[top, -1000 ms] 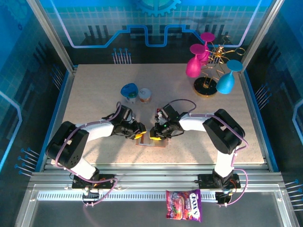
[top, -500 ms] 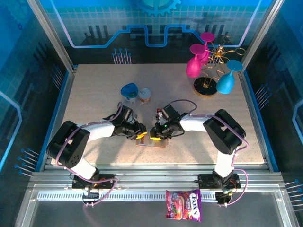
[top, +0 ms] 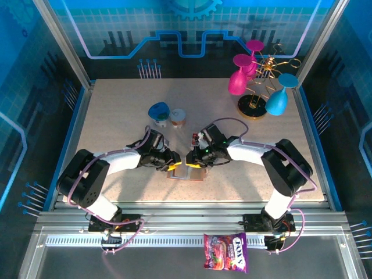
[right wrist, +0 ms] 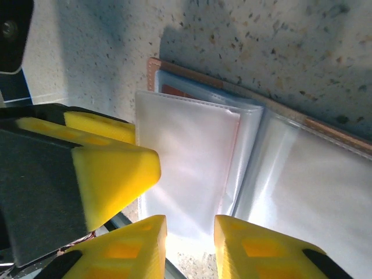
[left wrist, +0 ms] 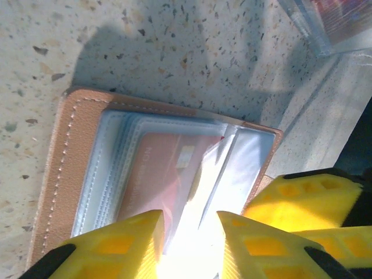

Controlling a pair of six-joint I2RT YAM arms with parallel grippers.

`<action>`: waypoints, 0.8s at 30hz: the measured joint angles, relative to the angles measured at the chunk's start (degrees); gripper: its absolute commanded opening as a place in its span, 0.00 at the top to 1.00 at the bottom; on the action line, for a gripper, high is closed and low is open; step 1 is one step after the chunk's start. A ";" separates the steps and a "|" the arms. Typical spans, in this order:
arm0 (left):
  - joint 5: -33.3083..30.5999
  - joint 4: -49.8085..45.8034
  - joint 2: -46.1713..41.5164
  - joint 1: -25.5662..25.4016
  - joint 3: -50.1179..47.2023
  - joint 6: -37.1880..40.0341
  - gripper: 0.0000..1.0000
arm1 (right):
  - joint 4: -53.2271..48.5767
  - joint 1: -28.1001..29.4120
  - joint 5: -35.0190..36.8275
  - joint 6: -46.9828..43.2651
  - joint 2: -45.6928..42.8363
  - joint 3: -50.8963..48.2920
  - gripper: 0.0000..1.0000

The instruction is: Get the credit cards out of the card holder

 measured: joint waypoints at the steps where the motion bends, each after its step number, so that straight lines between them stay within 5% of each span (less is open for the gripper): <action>1: 0.00 0.00 -0.11 -0.11 0.20 0.00 0.68 | -0.44 -0.28 0.13 -0.13 -0.68 0.00 0.71; 24: 0.00 -2.78 2.95 -5.86 9.38 0.00 0.50 | -8.28 -6.62 2.99 -3.41 -11.41 -1.84 0.70</action>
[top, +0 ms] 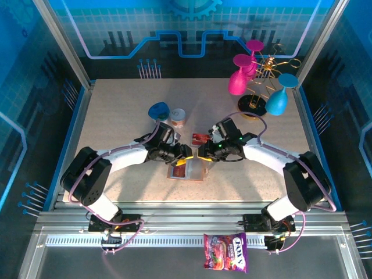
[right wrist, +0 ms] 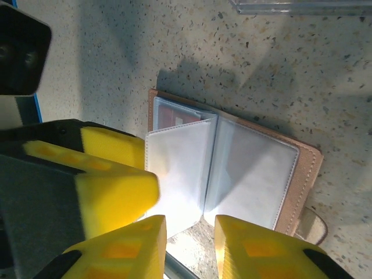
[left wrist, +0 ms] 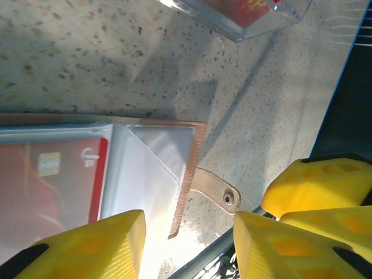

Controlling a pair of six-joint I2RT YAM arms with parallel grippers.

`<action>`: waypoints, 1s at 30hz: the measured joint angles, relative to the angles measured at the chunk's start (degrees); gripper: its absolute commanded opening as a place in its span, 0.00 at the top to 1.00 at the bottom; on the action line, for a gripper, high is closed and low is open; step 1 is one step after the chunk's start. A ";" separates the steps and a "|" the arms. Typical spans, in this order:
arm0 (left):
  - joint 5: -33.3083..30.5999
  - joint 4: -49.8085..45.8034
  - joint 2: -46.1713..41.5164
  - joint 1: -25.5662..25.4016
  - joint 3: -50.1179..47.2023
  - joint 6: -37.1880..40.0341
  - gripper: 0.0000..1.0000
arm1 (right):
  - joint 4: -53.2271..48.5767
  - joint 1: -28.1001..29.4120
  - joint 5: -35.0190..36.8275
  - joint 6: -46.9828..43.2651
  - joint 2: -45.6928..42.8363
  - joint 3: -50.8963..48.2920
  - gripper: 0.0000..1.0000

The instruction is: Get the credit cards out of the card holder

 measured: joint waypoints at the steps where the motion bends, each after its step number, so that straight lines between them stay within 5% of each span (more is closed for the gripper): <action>1: 0.00 0.00 0.44 -0.46 0.22 0.00 0.50 | -0.20 -0.22 0.00 -0.07 -0.33 0.00 0.70; 30: -0.02 0.24 5.27 -3.85 2.62 -0.81 0.42 | -2.56 -1.31 0.13 -1.11 -2.32 -2.82 0.70</action>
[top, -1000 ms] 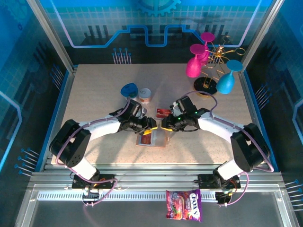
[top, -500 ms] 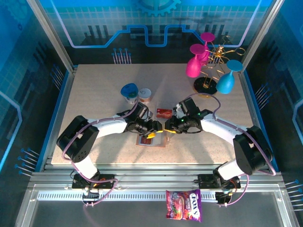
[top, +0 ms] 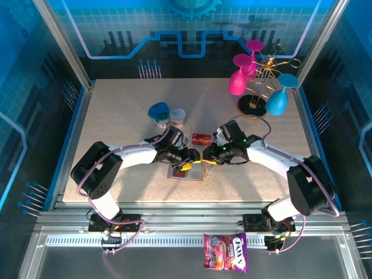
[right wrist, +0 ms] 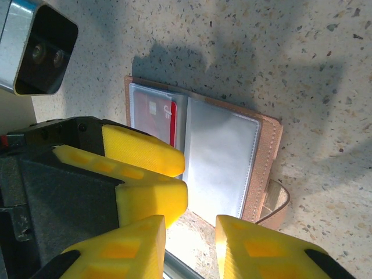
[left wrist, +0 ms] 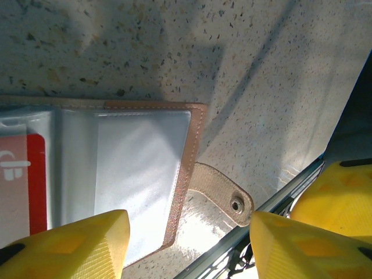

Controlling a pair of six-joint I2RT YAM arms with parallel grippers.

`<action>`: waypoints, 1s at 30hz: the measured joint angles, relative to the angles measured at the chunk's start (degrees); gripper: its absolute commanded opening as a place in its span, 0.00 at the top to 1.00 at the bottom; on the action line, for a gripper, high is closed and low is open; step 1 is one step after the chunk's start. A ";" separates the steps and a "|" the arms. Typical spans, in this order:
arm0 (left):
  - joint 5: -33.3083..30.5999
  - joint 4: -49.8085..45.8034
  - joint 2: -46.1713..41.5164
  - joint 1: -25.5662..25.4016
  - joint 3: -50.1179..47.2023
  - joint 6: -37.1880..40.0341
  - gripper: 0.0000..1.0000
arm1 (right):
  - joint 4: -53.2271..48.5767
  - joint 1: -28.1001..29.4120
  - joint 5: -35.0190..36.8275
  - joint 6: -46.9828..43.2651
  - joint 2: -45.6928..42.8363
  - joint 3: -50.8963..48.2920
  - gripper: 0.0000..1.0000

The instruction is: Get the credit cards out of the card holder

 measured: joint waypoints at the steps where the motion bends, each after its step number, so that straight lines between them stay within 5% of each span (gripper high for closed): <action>1: 0.00 0.00 0.00 0.00 0.02 -0.11 0.42 | 0.00 0.00 0.00 0.00 0.00 0.00 0.70; 30: -0.02 -0.11 -9.42 7.89 -7.61 0.57 0.44 | 0.87 4.44 -0.07 0.87 6.80 4.55 0.70</action>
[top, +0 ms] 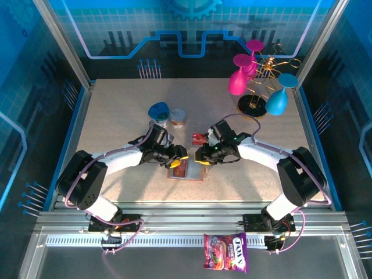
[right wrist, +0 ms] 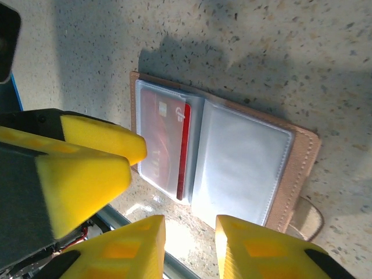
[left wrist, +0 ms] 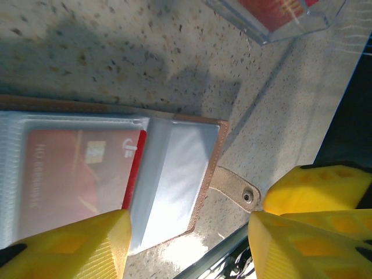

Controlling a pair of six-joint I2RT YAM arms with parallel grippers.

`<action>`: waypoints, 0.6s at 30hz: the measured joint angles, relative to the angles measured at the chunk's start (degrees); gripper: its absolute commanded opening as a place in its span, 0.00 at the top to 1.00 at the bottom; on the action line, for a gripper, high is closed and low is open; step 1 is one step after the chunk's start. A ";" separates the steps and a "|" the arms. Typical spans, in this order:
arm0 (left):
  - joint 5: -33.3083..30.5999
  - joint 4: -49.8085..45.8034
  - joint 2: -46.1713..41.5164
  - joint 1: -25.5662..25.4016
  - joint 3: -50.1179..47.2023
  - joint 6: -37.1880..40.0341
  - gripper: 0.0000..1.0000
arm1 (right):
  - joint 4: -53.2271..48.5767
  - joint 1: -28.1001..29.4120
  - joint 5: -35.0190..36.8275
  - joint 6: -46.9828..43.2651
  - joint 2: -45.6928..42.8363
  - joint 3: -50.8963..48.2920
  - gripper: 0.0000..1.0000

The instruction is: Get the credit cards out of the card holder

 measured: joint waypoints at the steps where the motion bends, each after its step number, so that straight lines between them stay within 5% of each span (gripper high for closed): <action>1: 0.00 0.00 -0.48 0.39 -0.37 0.24 0.45 | 0.24 0.46 -0.07 0.13 0.63 0.28 0.70; 18: 0.00 -0.15 -2.99 2.67 -5.88 0.74 0.67 | 4.37 6.03 -0.96 2.86 10.38 3.87 0.70</action>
